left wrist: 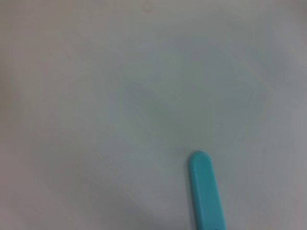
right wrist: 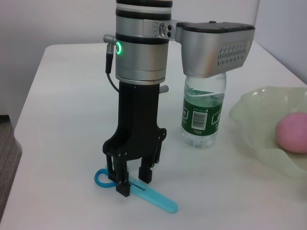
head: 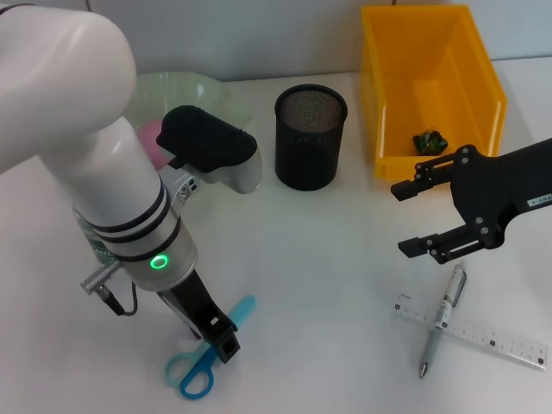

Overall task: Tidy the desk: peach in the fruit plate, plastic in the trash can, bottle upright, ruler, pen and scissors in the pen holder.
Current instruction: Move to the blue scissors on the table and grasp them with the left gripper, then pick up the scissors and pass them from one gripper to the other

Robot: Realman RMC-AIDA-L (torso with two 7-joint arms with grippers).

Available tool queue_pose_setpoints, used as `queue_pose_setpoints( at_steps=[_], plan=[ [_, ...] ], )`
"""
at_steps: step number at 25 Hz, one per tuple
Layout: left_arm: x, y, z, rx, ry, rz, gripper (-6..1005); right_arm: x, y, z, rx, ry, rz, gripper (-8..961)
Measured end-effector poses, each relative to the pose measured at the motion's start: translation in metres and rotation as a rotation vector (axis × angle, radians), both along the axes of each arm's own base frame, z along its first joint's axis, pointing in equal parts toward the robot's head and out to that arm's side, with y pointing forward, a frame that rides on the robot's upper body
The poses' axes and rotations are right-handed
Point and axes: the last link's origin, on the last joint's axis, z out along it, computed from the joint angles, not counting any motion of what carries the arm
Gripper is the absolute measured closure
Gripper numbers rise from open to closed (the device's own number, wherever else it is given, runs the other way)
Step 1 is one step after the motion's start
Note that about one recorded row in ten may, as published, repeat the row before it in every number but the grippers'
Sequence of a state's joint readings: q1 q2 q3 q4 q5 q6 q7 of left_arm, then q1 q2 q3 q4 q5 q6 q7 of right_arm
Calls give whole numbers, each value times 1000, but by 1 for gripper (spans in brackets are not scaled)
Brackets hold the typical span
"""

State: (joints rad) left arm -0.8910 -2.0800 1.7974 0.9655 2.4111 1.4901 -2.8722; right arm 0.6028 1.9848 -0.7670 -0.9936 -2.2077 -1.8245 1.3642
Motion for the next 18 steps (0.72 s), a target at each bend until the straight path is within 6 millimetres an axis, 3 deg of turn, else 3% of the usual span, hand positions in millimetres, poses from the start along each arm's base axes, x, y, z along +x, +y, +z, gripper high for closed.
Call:
queue_pose_setpoints(
  at_steps=[16,18],
  plan=[
    [-4,-1,-2,-5,14,-12,526,-1,1,0,2,5,0,221],
    [-4,-1,-3,-7,16,-14,576,-1,1,0,2,5,0,221]
  ],
)
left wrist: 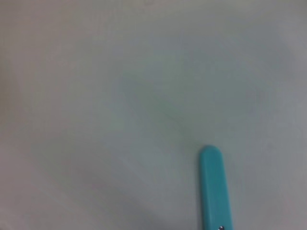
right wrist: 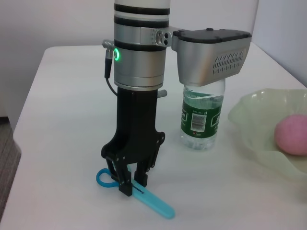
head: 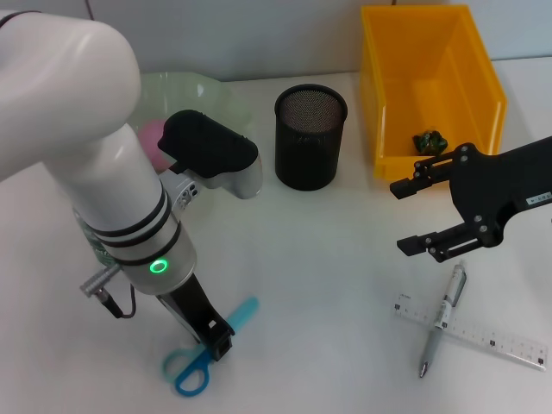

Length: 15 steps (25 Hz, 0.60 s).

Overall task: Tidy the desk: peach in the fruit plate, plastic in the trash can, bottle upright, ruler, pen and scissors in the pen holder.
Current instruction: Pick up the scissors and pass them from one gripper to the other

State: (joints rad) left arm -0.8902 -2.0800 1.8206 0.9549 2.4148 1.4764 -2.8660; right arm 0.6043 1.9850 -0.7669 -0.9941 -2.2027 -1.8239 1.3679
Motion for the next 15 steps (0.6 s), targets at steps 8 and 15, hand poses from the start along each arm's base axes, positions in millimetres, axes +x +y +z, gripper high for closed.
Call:
queue_pose_setpoints(
  at_steps=[8,15],
  plan=[
    [0,-1,0,-5,5,0,751,0,0,0,1,3,0,221],
    [9,-3,8,-22,-7,4,756,-1,0,1,3,0,3,221]
  ],
)
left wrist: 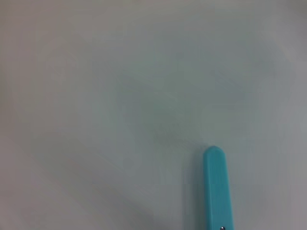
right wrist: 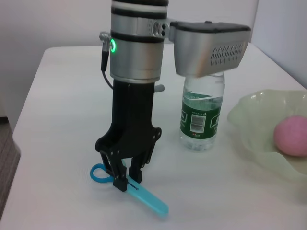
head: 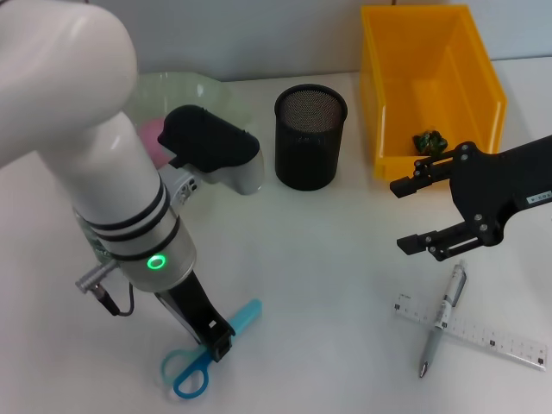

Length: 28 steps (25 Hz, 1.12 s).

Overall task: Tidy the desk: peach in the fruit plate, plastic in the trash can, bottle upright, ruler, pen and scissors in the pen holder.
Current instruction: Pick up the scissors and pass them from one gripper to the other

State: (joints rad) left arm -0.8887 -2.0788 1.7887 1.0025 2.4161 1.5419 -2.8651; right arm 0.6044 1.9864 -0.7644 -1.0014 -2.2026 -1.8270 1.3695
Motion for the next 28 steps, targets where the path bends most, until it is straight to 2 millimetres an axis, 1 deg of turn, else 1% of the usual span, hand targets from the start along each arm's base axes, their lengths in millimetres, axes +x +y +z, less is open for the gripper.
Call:
queue_pose_setpoints(
  at_steps=[4,10,12,13,14,17,18,19,22,23,24,27,28],
  plan=[
    [4,0,5,-1,-11,-1,756,0,0,0,1,-1,0,221],
    [3,1,10,3,-31,16,755,1,0,1,5,0,-2,221],
    [3,1,14,3,-54,30,755,2,-1,3,10,4,-7,221],
    [4,1,19,3,-88,47,755,3,-2,4,13,10,-11,221],
    [4,1,19,3,-88,47,755,4,-3,6,19,16,-14,221],
    [8,2,27,3,-173,83,755,9,-9,14,40,47,-27,221],
    [9,3,34,3,-254,117,755,12,-13,21,58,73,-35,221],
    [9,3,34,3,-254,117,755,12,-13,21,58,73,-35,221],
    [9,3,42,3,-375,162,755,17,-19,30,86,118,-47,221],
    [10,0,46,-16,-456,183,754,21,-23,35,106,145,-58,221],
    [10,0,46,-16,-456,183,754,21,-23,35,106,145,-58,221],
    [10,-6,50,-57,-553,208,754,26,-26,43,139,180,-80,222],
    [9,-9,51,-69,-586,220,754,29,-29,51,179,228,-97,222]
  ],
)
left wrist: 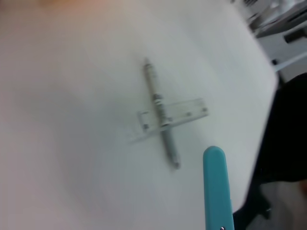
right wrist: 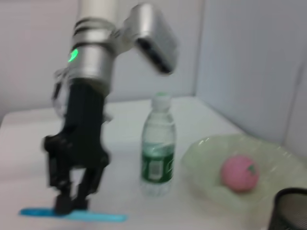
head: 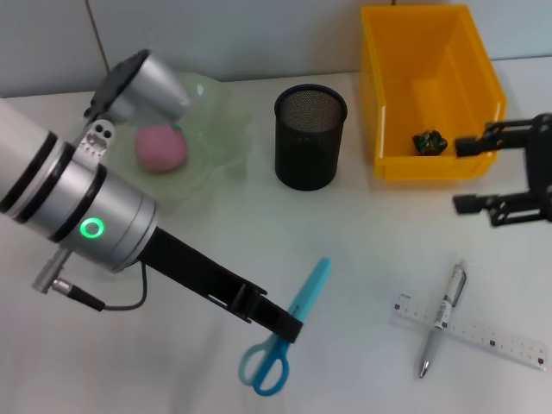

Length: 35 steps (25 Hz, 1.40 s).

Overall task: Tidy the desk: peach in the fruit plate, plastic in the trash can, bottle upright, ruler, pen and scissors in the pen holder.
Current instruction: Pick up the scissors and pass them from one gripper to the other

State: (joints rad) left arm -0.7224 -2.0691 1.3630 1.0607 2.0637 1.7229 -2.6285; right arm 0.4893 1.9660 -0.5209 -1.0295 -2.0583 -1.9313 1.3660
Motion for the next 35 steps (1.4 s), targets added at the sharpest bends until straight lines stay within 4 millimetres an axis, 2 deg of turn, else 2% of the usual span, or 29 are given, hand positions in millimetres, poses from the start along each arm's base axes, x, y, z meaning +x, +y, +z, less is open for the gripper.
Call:
queue_pose_setpoints(
  at_steps=[3,5,6,9,15,22,25,35],
  plan=[
    [-1,-3,4,-7,-61,13,754,4,-5,8,38,59,-14,222],
    [-6,-5,16,7,-244,62,754,10,-11,18,71,134,-41,222],
    [-6,-5,16,7,-244,62,754,10,-11,18,71,134,-41,222],
    [-14,-4,21,20,-398,126,754,18,-15,18,79,196,-80,222],
    [-26,-4,29,40,-605,186,753,33,-15,9,47,269,-166,222],
    [-22,-6,41,91,-819,194,753,34,-15,-3,19,306,-188,222],
    [-26,-10,40,124,-951,216,753,34,-16,-11,8,329,-189,222],
    [-36,-17,34,229,-1161,272,752,28,-16,-33,30,355,-155,222]
  ],
)
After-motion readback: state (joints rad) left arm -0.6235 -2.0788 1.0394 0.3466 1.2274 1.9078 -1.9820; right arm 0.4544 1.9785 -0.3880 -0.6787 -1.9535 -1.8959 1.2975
